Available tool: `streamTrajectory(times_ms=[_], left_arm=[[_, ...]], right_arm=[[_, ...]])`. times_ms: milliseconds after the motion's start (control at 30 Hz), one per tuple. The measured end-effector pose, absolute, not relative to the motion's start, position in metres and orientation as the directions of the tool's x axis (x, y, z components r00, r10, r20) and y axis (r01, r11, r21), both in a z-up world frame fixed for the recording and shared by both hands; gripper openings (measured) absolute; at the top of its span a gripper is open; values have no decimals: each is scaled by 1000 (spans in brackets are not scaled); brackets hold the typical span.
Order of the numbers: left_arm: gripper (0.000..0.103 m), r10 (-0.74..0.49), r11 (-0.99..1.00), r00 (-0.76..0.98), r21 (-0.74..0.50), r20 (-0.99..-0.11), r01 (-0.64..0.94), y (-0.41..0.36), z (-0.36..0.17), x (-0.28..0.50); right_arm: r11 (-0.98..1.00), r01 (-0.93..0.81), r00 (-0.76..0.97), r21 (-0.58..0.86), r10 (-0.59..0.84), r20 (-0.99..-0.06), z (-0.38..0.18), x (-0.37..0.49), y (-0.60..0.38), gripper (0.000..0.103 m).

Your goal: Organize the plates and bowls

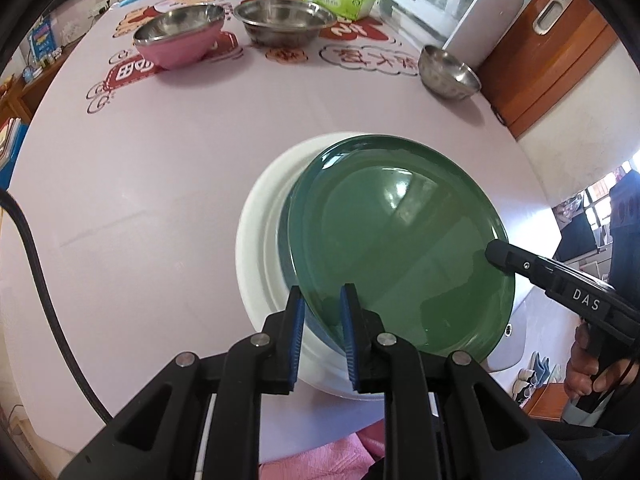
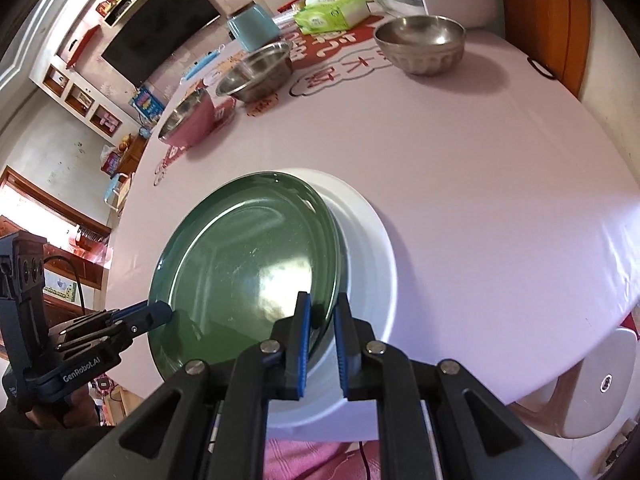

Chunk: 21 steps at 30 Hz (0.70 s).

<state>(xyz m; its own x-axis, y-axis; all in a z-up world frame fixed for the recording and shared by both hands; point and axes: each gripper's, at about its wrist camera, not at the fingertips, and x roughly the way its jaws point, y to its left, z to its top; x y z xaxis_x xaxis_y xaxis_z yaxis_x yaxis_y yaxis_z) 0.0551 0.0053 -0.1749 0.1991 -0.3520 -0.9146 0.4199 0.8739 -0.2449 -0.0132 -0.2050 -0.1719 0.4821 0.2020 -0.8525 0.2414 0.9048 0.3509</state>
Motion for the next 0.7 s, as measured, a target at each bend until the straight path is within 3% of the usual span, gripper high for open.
streamTrajectory(times_ms=[333, 700], left_arm=[[16, -288, 898, 185, -198, -940, 392, -1, -185, 53], [16, -300, 888, 211, -191, -930, 418, -8, -177, 53]], right_arm=[[921, 211, 444, 328, 209, -871, -178, -12, -206, 12], [947, 171, 426, 274, 179, -887, -177, -9, -199, 16]])
